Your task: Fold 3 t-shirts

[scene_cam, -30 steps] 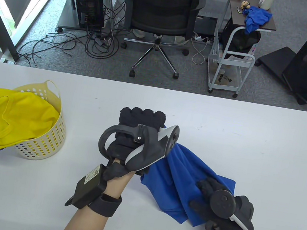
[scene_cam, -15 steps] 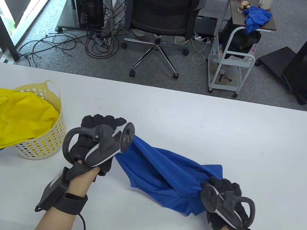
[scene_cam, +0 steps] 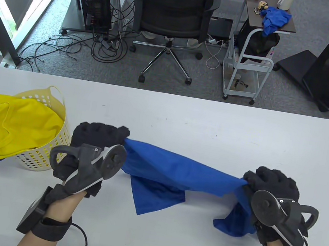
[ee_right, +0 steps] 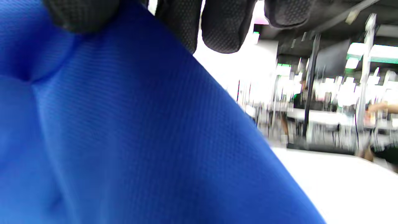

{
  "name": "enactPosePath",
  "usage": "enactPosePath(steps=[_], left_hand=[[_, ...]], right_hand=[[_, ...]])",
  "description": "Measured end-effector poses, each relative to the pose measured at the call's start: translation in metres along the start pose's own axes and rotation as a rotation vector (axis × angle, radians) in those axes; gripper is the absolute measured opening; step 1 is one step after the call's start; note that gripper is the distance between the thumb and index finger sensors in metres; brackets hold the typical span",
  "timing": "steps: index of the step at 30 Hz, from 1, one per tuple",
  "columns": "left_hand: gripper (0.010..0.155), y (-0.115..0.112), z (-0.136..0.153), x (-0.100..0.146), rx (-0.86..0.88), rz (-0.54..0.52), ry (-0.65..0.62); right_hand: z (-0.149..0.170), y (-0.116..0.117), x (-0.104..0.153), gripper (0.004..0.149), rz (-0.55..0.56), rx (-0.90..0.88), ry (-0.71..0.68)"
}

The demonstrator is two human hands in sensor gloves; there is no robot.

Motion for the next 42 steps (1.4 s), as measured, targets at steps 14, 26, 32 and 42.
enactPosePath(steps=[14,26,32,42], left_hand=[[0.055,-0.182,0.040,0.026,0.235,0.507,-0.044],[0.065,-0.204,-0.013,0.036,0.018,0.610,-0.167],[0.053,-0.206,-0.019,0.035,-0.031,0.586,-0.134],[0.042,-0.124,0.005,0.013,0.088,0.270,-0.018]], right_hand=[[0.021,0.101,0.009,0.059,-0.244,-0.049,0.046],[0.019,0.093,0.015,0.060,-0.155,-0.070,0.026],[0.017,0.094,0.016,0.059,-0.170,-0.073,0.016],[0.016,0.084,0.017,0.051,-0.132,-0.193,-0.007]])
Point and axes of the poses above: the tracker on the back of each hand, its own z axis roughly to the little-finger side, its own x axis roughly from the fingertips to the wrist, y = z × x, the point moved 2 cm from there along -x, roughly from the wrist to the fingertips, and after that the axes turned 4 degrees about z, right-handed, at the moved point
